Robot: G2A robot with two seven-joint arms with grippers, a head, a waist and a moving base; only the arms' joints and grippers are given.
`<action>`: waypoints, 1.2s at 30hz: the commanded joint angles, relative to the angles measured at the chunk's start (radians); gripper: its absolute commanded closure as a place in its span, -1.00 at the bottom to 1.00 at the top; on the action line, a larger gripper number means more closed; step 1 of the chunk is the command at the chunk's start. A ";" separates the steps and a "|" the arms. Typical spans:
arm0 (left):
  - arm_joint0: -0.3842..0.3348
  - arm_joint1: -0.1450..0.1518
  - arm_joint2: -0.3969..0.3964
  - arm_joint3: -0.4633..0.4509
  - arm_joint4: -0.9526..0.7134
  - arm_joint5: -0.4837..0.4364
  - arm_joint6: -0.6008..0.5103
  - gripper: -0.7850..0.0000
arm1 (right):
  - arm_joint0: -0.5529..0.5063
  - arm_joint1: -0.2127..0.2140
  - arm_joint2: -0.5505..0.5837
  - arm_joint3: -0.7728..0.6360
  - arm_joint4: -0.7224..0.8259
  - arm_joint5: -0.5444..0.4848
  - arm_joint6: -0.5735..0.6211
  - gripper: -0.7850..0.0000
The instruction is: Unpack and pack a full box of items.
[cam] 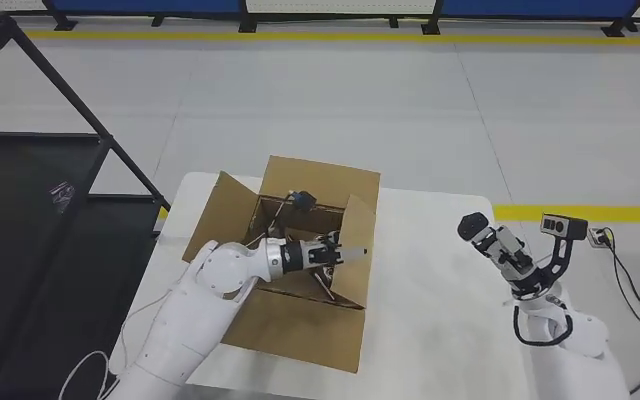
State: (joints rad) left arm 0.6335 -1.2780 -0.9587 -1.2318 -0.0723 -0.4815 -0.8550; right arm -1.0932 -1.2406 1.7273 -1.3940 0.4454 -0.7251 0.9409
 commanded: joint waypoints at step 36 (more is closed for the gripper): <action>-0.191 -0.230 0.376 0.297 0.199 0.132 0.263 -1.00 | -0.153 0.038 0.163 -0.023 0.095 -0.074 -0.081 -1.00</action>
State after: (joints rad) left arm 0.4428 -1.5065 -0.5814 -0.9369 0.1256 -0.3475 -0.5913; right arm -1.2461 -1.2025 1.8905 -1.4166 0.5409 -0.7987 0.8600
